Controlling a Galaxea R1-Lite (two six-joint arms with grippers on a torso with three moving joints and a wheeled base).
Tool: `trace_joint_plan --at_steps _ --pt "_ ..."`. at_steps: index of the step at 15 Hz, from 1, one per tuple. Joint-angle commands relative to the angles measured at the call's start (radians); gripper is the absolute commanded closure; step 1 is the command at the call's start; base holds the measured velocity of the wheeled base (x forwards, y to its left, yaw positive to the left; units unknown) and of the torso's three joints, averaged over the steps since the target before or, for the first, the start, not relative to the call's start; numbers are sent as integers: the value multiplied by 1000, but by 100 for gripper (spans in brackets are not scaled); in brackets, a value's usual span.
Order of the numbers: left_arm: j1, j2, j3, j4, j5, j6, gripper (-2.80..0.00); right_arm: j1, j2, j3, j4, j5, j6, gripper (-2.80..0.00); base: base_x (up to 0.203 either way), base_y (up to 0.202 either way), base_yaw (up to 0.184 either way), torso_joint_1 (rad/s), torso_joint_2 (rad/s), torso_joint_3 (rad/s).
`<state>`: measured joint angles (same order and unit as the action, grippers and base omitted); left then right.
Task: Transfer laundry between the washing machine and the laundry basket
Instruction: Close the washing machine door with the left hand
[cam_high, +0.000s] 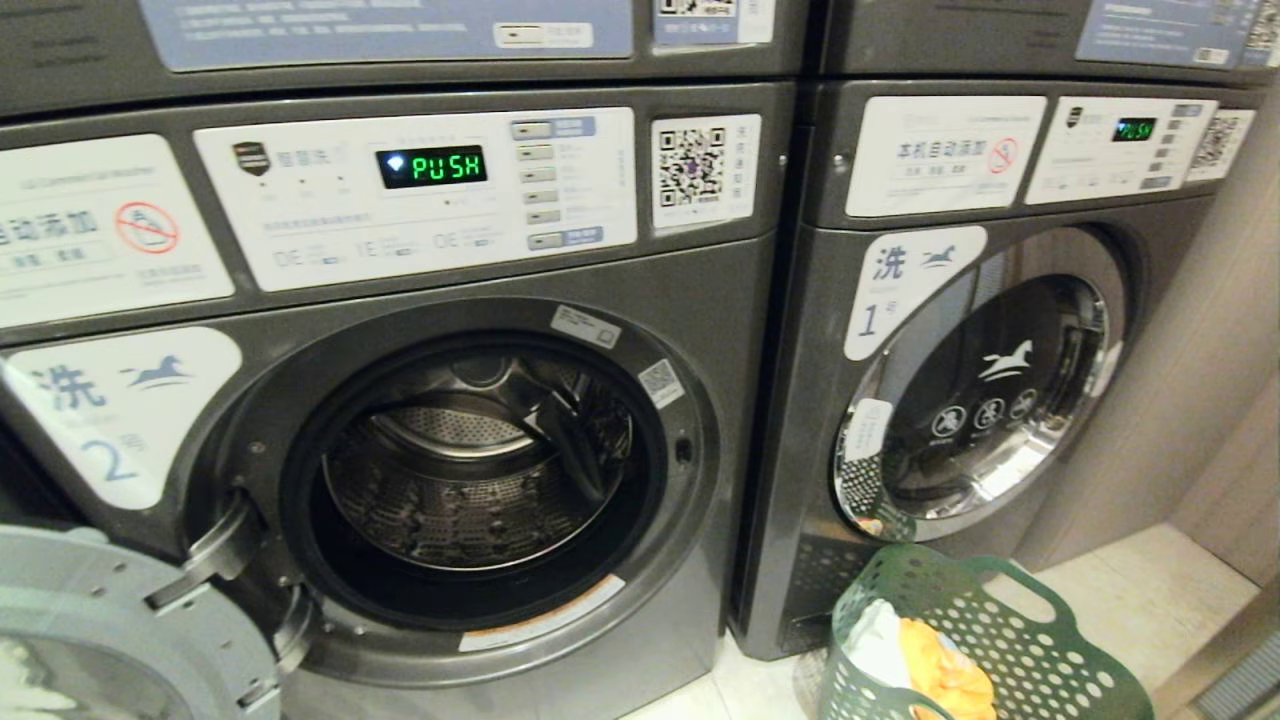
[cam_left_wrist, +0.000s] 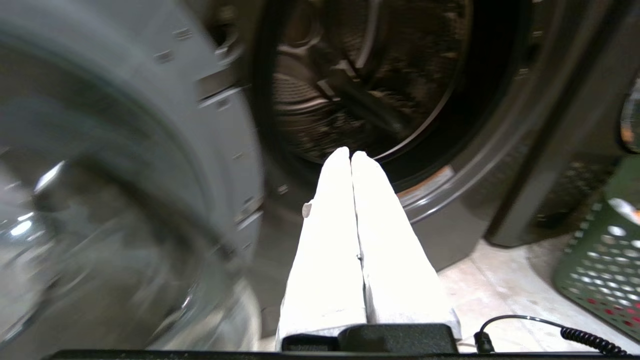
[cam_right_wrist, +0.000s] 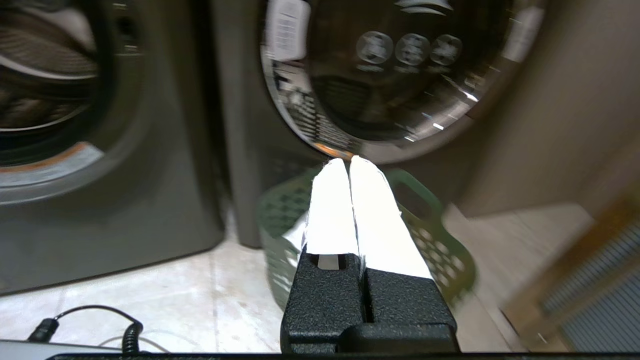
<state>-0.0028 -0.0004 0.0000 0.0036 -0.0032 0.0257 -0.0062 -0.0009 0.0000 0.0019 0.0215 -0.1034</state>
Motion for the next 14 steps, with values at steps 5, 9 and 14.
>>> trace_joint_plan --at_steps 5,9,14 --pt "0 -1 0 -2 0 -4 0 0 1 0 0 0 -1 0 2 -6 174 -2 1 3" --pt "1 -1 0 -2 2 -9 0 0 1 0 0 0 -1 0 2 -6 129 4 1 1" --pt "0 -1 0 -5 2 -7 0 0 1 0 -2 11 -5 0 0 0 0 0 0 0"
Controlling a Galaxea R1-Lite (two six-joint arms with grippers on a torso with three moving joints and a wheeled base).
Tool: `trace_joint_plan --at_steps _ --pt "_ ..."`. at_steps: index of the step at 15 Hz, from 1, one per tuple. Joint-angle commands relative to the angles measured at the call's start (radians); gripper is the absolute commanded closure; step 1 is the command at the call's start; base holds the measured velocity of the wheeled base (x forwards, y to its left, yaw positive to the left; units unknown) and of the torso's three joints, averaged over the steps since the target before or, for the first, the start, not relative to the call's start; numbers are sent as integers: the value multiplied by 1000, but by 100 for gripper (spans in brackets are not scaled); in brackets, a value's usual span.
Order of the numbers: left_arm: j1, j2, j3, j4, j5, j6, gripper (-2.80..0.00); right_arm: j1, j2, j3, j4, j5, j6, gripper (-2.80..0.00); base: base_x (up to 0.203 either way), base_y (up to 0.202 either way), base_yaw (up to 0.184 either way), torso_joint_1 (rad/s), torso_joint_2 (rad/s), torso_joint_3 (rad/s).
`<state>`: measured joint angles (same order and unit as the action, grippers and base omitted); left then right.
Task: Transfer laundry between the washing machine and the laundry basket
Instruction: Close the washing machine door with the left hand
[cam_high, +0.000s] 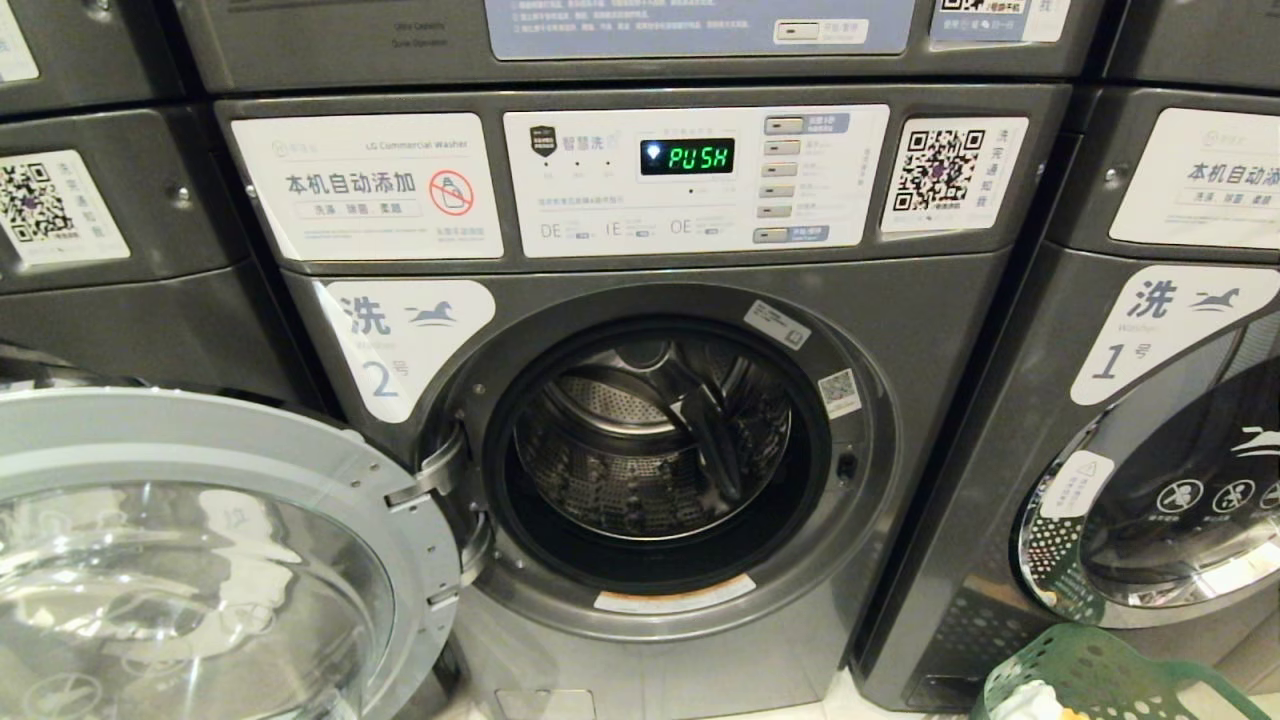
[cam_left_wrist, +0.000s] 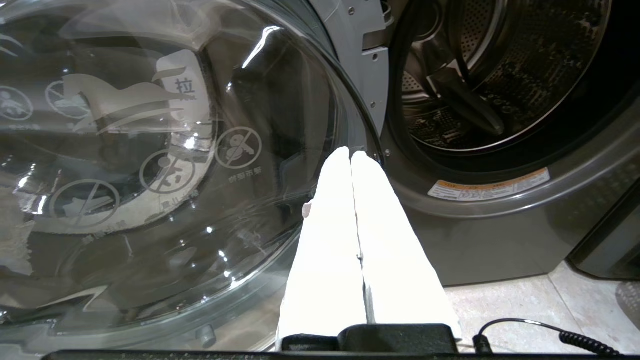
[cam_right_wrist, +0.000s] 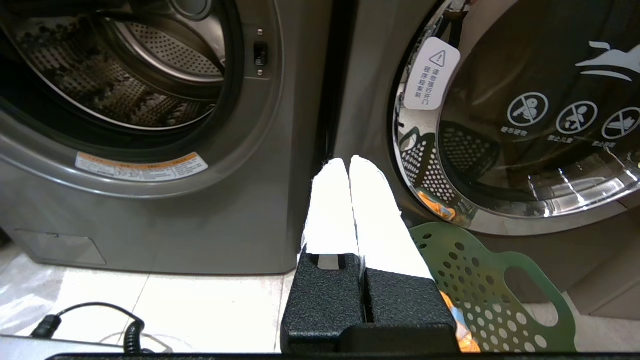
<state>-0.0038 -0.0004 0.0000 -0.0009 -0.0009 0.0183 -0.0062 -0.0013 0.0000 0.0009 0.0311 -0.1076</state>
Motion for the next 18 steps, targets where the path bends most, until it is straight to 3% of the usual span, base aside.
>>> trace_joint_plan --at_steps 1,5,18 --pt "1 -1 0 1 -1 -1 0 0 1 0 -1 -1 2 0 0 0 0 0 0 0" --pt "1 -1 0 1 1 -3 0 0 1 0 -4 -11 92 0 0 0 0 0 0 0" --pt "1 -1 0 -1 1 -16 0 0 1 0 -4 -13 94 0 0 0 0 0 0 0"
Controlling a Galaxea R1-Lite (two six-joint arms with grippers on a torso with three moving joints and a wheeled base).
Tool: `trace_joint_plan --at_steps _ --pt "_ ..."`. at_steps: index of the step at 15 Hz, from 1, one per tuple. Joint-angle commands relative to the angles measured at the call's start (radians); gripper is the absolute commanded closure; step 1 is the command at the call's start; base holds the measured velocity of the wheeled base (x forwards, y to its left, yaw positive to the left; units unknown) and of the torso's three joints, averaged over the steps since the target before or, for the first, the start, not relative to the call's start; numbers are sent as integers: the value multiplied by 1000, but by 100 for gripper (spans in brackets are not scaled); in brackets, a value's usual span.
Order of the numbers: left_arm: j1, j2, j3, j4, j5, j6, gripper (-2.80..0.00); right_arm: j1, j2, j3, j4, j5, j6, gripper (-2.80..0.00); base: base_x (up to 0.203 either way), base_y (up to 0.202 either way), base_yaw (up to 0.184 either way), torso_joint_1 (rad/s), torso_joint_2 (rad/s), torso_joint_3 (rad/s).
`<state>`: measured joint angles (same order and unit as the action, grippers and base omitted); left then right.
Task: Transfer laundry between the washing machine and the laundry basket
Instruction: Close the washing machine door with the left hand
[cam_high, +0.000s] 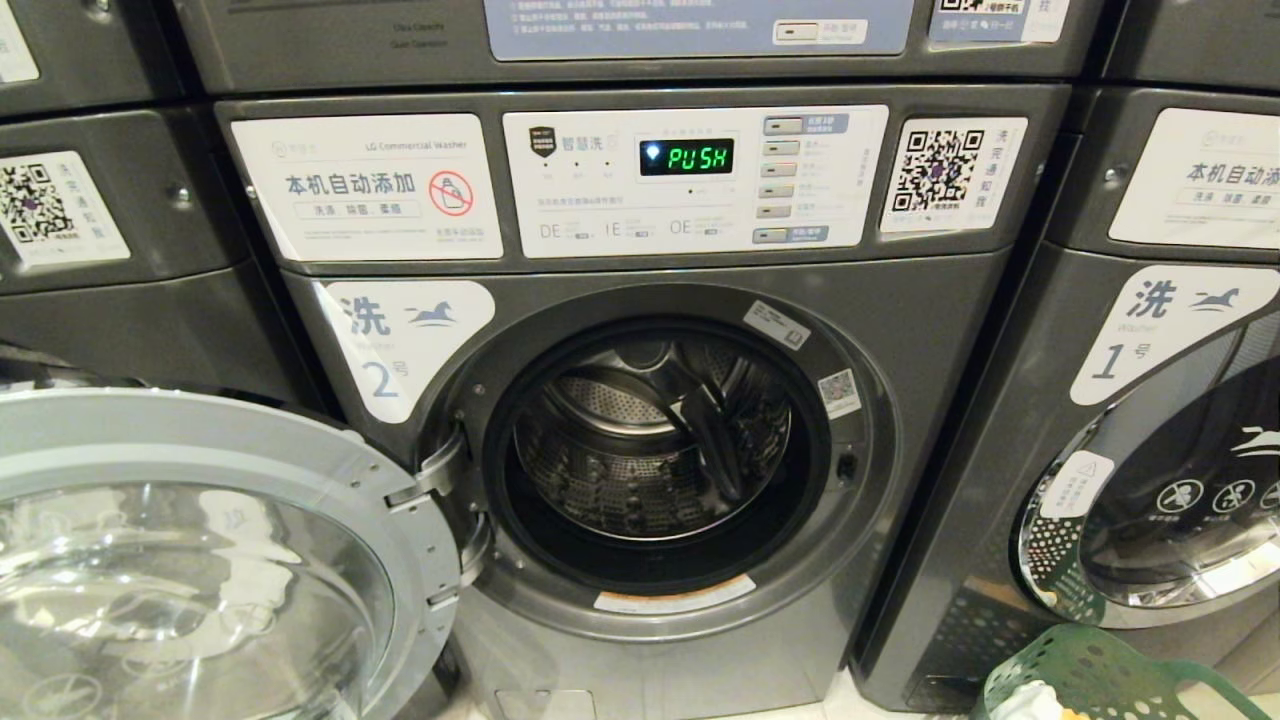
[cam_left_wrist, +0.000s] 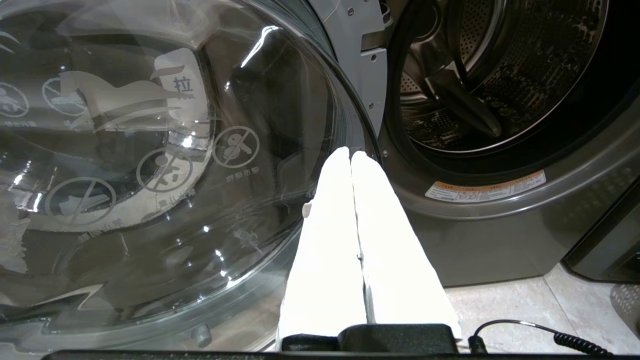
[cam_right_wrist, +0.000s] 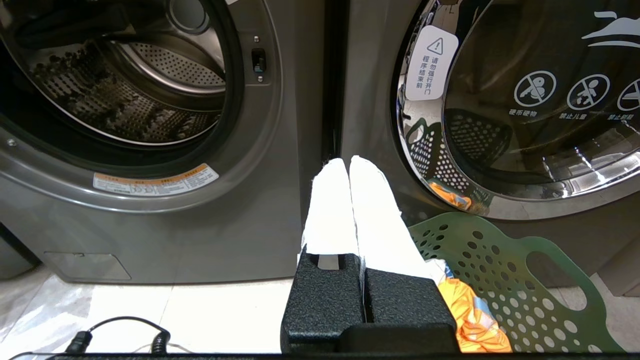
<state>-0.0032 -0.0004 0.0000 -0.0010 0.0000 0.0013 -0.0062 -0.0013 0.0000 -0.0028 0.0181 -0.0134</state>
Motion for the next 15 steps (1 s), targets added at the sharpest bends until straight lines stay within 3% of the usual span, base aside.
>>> trace_joint_plan --at_steps 1,15 --pt "1 -1 0 -1 0 -2 0 0 1 0 0 0 0 0 0 0 0 0 0 0" --pt "1 -1 0 -3 0 -14 0 0 1 0 0 0 0 0 0 0 0 0 0 0"
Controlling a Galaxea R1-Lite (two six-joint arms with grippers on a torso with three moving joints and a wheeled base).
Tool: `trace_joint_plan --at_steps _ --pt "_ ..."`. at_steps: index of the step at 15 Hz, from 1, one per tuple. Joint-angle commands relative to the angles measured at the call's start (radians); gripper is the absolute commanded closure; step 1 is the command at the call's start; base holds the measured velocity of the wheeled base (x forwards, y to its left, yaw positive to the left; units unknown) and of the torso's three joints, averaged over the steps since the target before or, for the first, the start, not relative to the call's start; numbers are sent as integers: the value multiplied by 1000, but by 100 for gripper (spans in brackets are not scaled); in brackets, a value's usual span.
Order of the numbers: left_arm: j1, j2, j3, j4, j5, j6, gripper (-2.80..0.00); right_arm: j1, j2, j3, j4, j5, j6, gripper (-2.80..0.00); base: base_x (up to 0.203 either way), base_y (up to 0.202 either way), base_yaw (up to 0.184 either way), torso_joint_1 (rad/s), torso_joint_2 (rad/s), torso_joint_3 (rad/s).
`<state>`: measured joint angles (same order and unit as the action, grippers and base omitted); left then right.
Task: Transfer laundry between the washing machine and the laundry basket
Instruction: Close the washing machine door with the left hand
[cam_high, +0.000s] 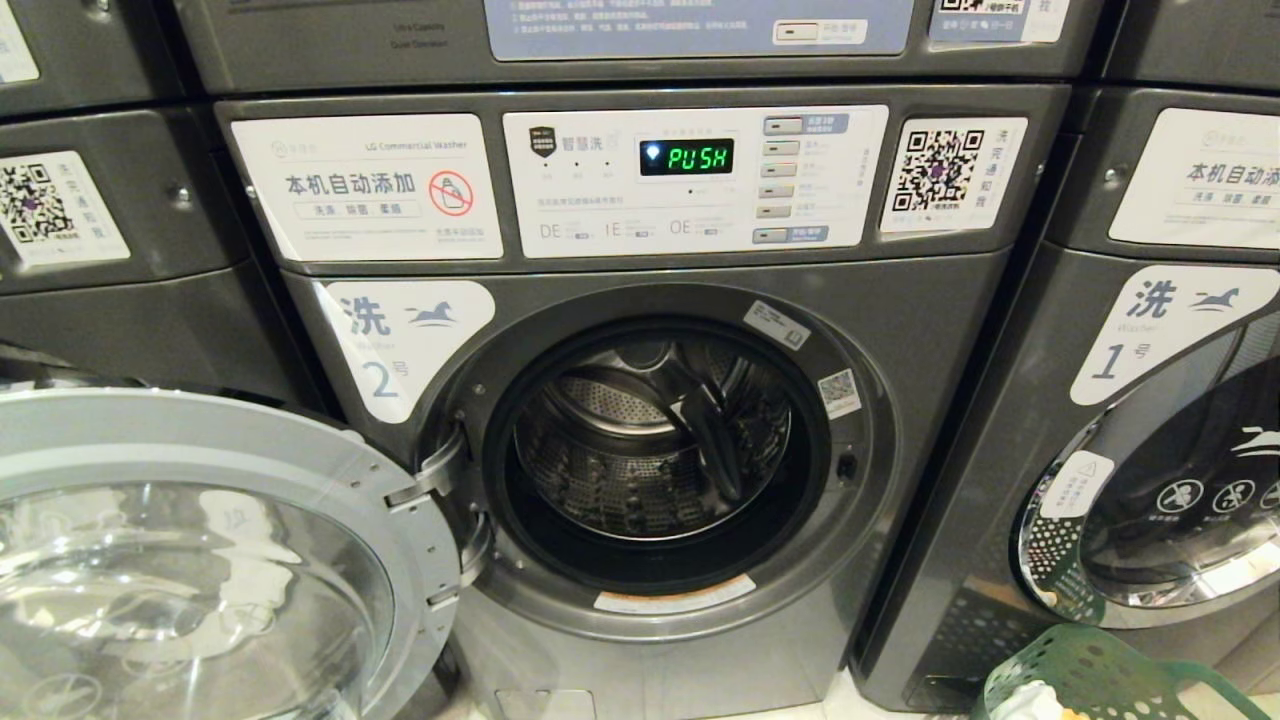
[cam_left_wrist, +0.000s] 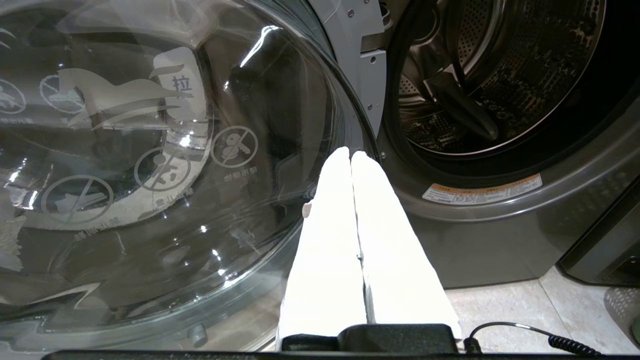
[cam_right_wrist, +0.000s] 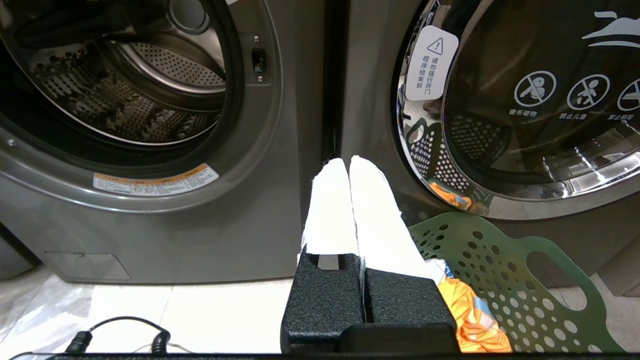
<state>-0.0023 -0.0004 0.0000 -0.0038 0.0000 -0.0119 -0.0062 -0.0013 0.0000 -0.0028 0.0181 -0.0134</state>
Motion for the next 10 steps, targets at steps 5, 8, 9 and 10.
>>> trace_joint_plan --at_steps 5,8,9,10 --pt "-1 0 0 -2 0 4 0 0 1 0 0 0 0 0 0 0 0 0 0 0" --pt "1 0 0 -2 0 4 0 0 1 0 0 0 0 0 0 0 0 0 0 0" --pt "0 0 0 -2 0 4 0 0 1 0 0 0 0 0 0 0 0 0 0 0" --pt "-1 -1 0 -2 0 3 0 0 1 0 0 0 0 0 0 0 0 0 0 0"
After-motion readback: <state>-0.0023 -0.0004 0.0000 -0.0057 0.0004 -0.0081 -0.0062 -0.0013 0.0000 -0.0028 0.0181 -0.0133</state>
